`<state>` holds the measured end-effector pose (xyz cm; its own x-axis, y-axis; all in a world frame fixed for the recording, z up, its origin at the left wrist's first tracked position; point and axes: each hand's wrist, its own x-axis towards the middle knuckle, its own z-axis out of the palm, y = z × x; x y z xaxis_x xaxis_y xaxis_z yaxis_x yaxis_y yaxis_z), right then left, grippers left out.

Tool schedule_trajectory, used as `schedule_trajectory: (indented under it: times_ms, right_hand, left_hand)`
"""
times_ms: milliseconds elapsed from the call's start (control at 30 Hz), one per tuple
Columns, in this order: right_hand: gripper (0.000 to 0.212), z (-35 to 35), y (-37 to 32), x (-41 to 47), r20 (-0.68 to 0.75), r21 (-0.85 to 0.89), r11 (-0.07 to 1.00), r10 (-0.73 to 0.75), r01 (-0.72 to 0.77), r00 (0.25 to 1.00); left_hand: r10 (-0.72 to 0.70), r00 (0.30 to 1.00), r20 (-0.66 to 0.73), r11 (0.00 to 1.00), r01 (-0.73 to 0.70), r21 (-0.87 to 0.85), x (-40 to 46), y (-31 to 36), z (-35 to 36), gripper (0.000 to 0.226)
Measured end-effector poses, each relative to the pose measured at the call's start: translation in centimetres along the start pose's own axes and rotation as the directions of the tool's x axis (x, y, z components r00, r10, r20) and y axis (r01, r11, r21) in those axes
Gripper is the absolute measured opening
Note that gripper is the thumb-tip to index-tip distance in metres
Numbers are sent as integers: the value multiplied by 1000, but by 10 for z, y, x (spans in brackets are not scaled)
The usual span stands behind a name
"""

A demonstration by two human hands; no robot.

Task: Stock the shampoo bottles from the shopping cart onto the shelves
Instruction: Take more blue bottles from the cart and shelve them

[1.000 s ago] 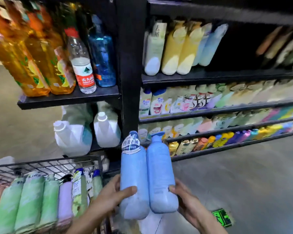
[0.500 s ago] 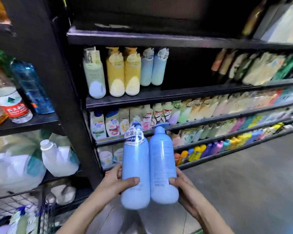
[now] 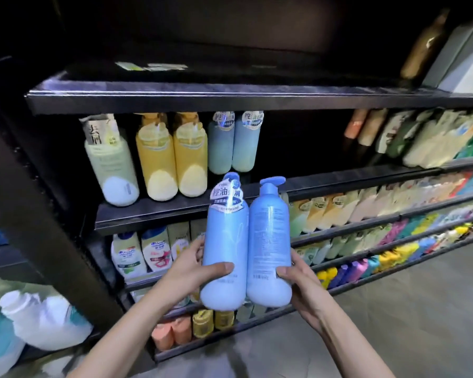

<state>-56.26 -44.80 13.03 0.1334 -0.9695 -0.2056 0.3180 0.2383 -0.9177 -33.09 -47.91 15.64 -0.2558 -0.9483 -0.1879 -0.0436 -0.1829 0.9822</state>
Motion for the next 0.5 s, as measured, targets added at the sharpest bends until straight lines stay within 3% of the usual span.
schedule_trajectory:
  times_ms: [500]
  right_hand:
    - [69,-54,-105,167,210,-37,989,-131,142,969]
  left_hand:
    - [165,955,-246,986,-151,75,139,64,31,85]
